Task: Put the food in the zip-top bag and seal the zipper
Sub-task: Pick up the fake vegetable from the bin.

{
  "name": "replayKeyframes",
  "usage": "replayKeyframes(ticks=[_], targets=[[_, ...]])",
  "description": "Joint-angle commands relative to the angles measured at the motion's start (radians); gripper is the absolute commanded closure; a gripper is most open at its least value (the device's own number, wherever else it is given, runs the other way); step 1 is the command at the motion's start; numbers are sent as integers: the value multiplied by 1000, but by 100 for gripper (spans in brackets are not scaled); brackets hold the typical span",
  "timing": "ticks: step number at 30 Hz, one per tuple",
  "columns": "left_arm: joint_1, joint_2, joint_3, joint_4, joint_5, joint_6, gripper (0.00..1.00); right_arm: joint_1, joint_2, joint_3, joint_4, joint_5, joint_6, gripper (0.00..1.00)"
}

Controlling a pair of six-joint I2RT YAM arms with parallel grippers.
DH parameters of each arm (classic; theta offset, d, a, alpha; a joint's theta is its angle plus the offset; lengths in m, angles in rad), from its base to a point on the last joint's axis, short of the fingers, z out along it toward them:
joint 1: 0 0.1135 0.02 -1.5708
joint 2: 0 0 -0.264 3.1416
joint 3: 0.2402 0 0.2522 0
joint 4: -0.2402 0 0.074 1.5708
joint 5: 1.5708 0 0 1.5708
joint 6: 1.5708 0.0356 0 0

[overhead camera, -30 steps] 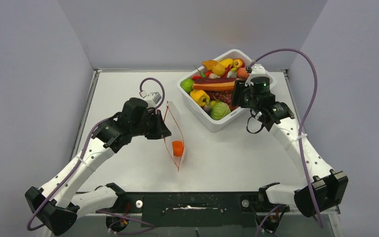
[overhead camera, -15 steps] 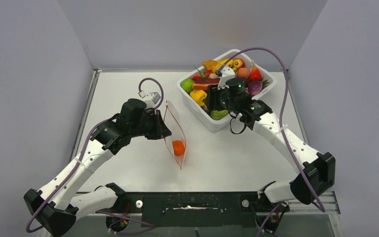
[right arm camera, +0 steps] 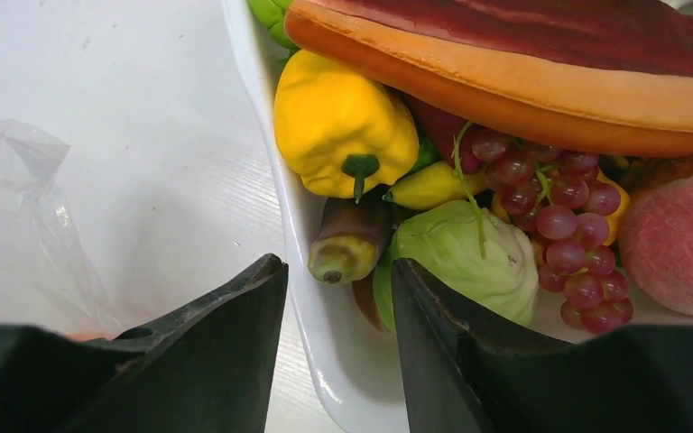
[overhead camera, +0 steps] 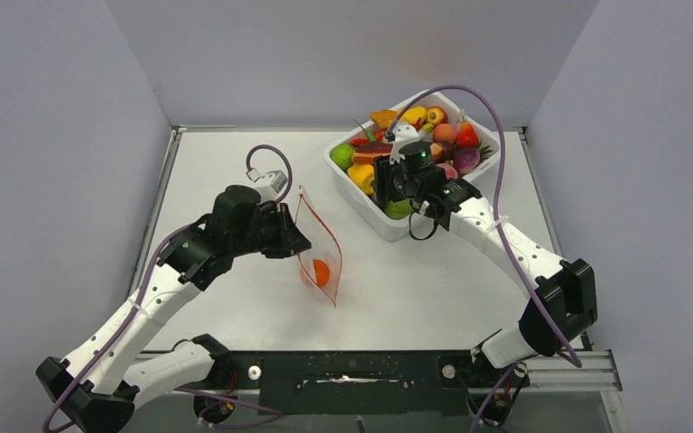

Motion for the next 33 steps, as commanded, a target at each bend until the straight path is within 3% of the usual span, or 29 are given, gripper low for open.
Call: replayKeyframes(ticks=[1, 11, 23, 27, 33], targets=[[-2, -35, -20, 76, 1, -22, 100, 3, 29, 56, 50, -4, -23, 53], [-2, -23, -8, 71, 1, -23, 100, 5, 86, 79, 28, 10, -19, 53], [-3, -22, -6, 66, -11, -23, 100, 7, 23, 85, -21, 54, -22, 93], [-3, -22, 2, 64, -25, -17, 100, 7, -12, 86, -51, 46, -17, 100], [-3, -28, -30, 85, -67, -10, 100, 7, -42, 129, -120, -2, 34, 100]])
